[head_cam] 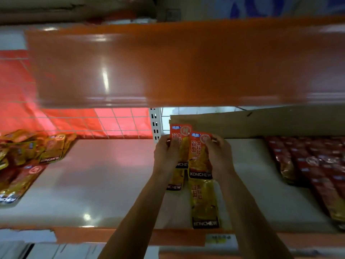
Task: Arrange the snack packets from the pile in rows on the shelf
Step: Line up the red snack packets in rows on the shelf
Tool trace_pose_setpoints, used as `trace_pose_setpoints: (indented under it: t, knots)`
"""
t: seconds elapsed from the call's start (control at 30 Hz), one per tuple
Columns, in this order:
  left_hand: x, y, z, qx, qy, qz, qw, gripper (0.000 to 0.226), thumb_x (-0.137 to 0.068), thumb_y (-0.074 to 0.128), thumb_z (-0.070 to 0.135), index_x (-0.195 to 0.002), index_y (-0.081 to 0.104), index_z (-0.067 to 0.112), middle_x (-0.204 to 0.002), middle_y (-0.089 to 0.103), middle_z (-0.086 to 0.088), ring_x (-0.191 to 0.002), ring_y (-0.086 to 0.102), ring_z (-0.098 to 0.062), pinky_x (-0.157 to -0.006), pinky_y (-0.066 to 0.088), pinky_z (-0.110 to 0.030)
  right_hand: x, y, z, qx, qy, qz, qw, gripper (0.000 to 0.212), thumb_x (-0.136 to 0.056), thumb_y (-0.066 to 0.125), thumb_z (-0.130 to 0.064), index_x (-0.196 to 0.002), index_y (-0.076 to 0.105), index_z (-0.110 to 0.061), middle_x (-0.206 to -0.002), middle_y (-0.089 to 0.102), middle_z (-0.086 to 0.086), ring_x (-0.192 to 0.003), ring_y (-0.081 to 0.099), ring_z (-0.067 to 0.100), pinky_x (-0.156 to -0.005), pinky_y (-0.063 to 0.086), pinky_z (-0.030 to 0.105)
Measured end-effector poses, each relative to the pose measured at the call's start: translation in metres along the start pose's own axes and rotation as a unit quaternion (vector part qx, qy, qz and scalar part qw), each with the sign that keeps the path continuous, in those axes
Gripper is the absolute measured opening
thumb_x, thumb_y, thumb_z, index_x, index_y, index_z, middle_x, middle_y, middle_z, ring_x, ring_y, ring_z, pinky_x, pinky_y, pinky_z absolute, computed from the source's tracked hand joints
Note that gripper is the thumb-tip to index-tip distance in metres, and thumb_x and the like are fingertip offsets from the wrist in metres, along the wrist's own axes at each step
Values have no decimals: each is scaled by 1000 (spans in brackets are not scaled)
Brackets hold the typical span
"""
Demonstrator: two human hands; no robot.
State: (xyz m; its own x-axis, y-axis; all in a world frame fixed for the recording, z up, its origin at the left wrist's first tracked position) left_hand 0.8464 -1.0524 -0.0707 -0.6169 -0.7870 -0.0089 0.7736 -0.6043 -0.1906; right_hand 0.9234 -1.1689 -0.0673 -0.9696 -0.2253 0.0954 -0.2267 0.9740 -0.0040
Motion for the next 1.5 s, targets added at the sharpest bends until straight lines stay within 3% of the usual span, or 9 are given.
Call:
trace_pose_setpoints:
  t: [0.3, 0.4, 0.53, 0.63, 0.73, 1.0, 1.13, 1.2, 1.5]
  knots:
    - [38, 100, 11, 40, -4, -28, 999, 8, -93, 60, 22, -89, 67, 21, -86, 71, 2, -79, 68, -13, -70, 55, -27, -28, -96, 3, 53, -9, -1, 999, 18, -89, 63, -29, -102, 67, -17, -96, 70, 2, -90, 68, 21, -85, 55, 48]
    - [50, 131, 9, 49, -17, -44, 998, 10, -91, 62, 19, -93, 71, 16, -89, 73, -2, -83, 69, -16, -76, 57, -32, -34, -131, 5, 85, -43, 15, 995, 6, -92, 59, -24, -89, 63, -27, -86, 65, -9, -86, 65, 14, -82, 55, 39]
    - [63, 164, 6, 14, -23, -101, 995, 12, -91, 62, 20, -84, 72, 19, -83, 74, 1, -80, 70, -15, -78, 57, -34, -41, -174, 11, 164, -51, 45, 984, 20, -95, 54, -29, -109, 63, -18, -90, 64, -5, -84, 62, 11, -70, 47, 26]
    - [73, 185, 7, -39, -23, -145, 988, 18, -91, 62, 25, -73, 66, 27, -77, 71, 7, -76, 68, -13, -71, 55, -29, -46, -201, 17, 184, -34, 91, 978, 31, -94, 52, -30, -117, 59, -11, -88, 57, -1, -81, 55, 15, -73, 44, 30]
    - [83, 202, 6, -71, -30, -181, 980, 19, -88, 61, 25, -71, 68, 26, -74, 70, 7, -72, 66, -11, -65, 52, -27, -48, -226, 20, 182, -24, 114, 976, 35, -95, 50, -25, -127, 53, -10, -86, 57, 0, -68, 52, 14, -60, 41, 28]
    - [100, 238, 11, -121, -7, -215, 969, 11, -88, 61, 25, -80, 69, 25, -82, 70, 8, -77, 66, -9, -66, 53, -24, -50, -279, 19, 186, -5, 183, 965, 35, -96, 50, -26, -128, 54, -12, -79, 60, 3, -53, 48, 10, -48, 33, 22]
    - [105, 247, 12, -130, -8, -215, 968, 14, -89, 62, 25, -75, 66, 27, -78, 67, 12, -74, 64, -4, -59, 49, -19, -46, -291, 21, 156, 4, 203, 967, 38, -95, 52, -26, -131, 53, -11, -89, 65, 6, -66, 57, 14, -58, 43, 26]
    - [106, 250, 11, -130, -11, -213, 968, 13, -88, 63, 25, -76, 65, 28, -77, 65, 14, -74, 63, -3, -58, 46, -18, -46, -294, 23, 144, 12, 213, 966, 36, -95, 53, -25, -128, 55, -11, -82, 63, 2, -61, 54, 11, -53, 39, 24]
    - [107, 259, 9, -187, 20, -204, 961, 18, -89, 64, 30, -101, 69, 17, -99, 69, 3, -88, 63, -12, -74, 50, -25, -45, -299, 25, 150, 28, 217, 964, 37, -95, 56, -26, -128, 55, -11, -72, 59, -3, -53, 50, 9, -47, 33, 21]
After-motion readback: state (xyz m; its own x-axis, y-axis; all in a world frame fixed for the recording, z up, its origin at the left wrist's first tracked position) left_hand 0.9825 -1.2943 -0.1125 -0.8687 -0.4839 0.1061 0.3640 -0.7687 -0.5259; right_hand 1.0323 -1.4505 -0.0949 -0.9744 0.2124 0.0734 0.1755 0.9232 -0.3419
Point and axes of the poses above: each hand's wrist, its own x-axis away from the middle knuckle, its own y-axis out of the palm, z = x × y, the point moved 1 cm from there along -x, towards the middle knuckle
